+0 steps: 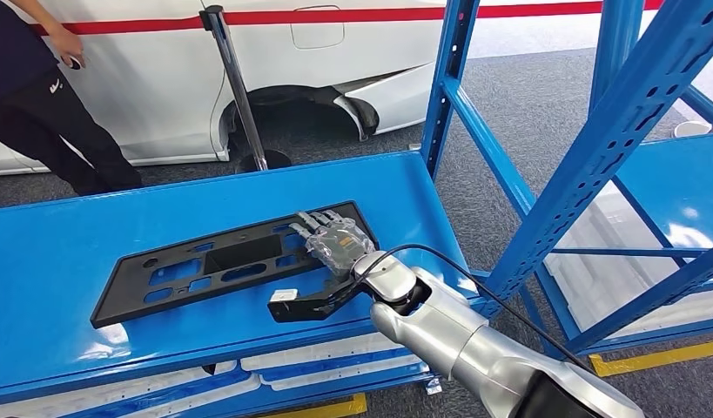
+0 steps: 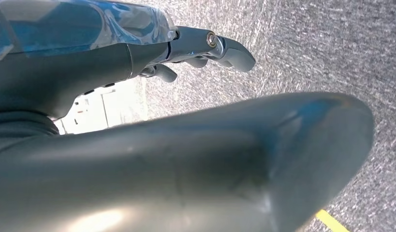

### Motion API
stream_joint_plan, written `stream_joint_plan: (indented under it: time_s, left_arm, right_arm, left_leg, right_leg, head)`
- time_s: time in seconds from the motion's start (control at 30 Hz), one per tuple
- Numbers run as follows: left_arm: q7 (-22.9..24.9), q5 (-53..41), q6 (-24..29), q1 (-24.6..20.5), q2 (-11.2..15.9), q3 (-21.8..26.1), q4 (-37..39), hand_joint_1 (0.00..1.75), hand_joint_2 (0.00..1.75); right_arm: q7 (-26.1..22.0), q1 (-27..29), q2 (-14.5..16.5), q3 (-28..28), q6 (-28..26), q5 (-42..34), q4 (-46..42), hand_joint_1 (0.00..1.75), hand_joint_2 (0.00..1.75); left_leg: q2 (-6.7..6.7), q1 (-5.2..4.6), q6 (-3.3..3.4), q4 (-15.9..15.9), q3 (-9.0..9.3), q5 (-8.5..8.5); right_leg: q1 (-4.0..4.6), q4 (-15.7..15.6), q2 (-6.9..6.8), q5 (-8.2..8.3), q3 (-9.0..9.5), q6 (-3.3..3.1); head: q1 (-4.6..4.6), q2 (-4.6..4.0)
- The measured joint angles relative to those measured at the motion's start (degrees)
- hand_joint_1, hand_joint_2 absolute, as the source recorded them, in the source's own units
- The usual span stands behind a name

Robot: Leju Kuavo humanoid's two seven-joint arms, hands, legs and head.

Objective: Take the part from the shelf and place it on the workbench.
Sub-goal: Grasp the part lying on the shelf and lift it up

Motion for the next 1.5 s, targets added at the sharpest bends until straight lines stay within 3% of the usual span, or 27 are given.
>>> stream_joint_plan:
  time_s: [0.6,0.67,0.8,1.1,1.5]
  left_arm:
    - [0.22,-0.13,-0.01,-0.05,0.20,-0.34,0.00,0.00,0.00]
    - [0.24,-0.20,-0.01,-0.07,0.24,-0.41,0.00,0.00,0.00]
    - [0.35,-0.22,-0.03,-0.11,0.32,-0.68,0.00,0.00,0.00]
    - [0.40,-0.26,-0.15,-0.19,0.32,-0.83,0.00,0.00,0.00]
    - [0.74,-0.92,-0.25,-0.46,0.32,-1.20,0.00,0.00,0.00]
  right_arm:
    - [-0.18,0.00,0.51,-0.58,-0.55,-1.15,2.13,0.00,1.75]
    - [-0.25,0.01,0.51,-0.61,-0.51,-1.51,2.38,0.07,1.75]
    - [-0.42,0.15,0.55,-0.66,-0.42,-2.21,3.06,1.75,1.75]
    - [-0.68,0.37,0.57,-0.71,-0.24,-2.90,4.25,1.75,1.75]
    - [-0.63,0.07,0.56,-1.17,-0.24,-4.66,4.84,1.41,1.75]
  left_leg:
    - [0.00,0.00,0.00,-0.01,0.26,-0.01]
    - [0.00,0.00,0.00,0.00,0.27,-0.01]
    - [0.00,0.00,0.00,0.00,0.28,-0.01]
    - [0.00,0.00,0.01,0.00,0.30,-0.01]
    - [-0.01,-0.02,0.02,0.00,0.41,-0.04]
  right_leg:
    - [0.00,-0.01,0.00,-0.01,0.26,0.00]
    - [0.00,-0.01,0.00,-0.01,0.27,0.00]
    - [0.00,-0.01,0.00,-0.01,0.27,0.00]
    - [0.00,-0.01,-0.01,-0.01,0.30,0.00]
    - [-0.01,-0.02,0.00,-0.07,0.33,0.03]
  head:
    - [0.00,0.00]
    - [0.00,0.00]
    - [0.00,0.00]
    - [0.00,0.00]
    - [0.00,0.00]
